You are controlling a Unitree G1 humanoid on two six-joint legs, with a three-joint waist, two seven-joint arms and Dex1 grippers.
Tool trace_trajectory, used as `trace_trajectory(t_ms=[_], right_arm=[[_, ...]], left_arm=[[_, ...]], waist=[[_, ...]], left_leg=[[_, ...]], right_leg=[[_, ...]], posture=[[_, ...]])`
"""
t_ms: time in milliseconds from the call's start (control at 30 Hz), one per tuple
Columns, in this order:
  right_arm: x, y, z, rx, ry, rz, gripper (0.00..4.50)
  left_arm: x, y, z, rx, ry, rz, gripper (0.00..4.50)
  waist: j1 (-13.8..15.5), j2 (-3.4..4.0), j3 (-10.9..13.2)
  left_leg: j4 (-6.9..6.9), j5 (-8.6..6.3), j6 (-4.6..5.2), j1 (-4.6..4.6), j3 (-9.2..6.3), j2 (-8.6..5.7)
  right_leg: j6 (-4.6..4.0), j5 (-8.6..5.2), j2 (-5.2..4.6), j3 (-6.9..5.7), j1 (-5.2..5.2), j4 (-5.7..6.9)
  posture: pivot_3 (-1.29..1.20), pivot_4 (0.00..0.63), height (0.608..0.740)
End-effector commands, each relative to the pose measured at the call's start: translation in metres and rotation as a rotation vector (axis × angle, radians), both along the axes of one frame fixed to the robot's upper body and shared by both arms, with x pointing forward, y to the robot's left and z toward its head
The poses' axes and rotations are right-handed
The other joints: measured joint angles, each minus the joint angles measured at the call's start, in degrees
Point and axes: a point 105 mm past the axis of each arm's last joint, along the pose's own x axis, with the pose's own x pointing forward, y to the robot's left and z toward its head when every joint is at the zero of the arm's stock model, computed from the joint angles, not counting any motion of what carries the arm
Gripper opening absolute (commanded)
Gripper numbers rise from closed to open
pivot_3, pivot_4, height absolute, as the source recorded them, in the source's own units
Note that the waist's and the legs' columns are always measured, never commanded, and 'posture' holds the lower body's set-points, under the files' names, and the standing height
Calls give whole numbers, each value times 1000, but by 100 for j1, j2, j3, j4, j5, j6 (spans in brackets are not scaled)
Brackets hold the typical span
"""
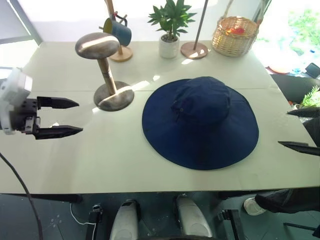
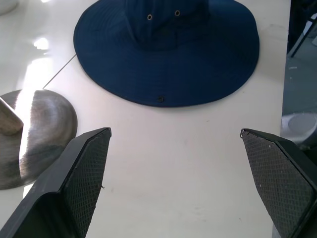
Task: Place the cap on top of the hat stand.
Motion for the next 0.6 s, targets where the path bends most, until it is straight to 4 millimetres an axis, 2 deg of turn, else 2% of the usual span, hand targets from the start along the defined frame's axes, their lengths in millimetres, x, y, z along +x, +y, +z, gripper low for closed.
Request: trace_trajectory(t_ms=[33, 433, 600], right_arm=[[-1, 0, 6, -19, -26, 5, 4500], [-1, 4, -8, -99, -127, -27, 4500], [-6, 9, -26, -246, -225, -6, 4500]], left_arm=[[-2, -4, 9, 5, -40, -20, 4379], [2, -20, 15, -44, -14, -78, 4379], [1, -29, 17, -76, 28, -131, 4379]], waist=[[-3, 0, 0], [3, 0, -1], [3, -3, -2]], left_leg=[[1, 0, 0, 0, 0, 0], [1, 0, 0, 1, -1, -1], [5, 0, 0, 2, -1, -1]], right_leg=[[0, 0, 0, 0, 0, 0], [1, 0, 2, 0, 1, 6], [2, 1, 3, 0, 2, 10]], posture=[[0, 150, 740], [0, 150, 740], [0, 150, 740]])
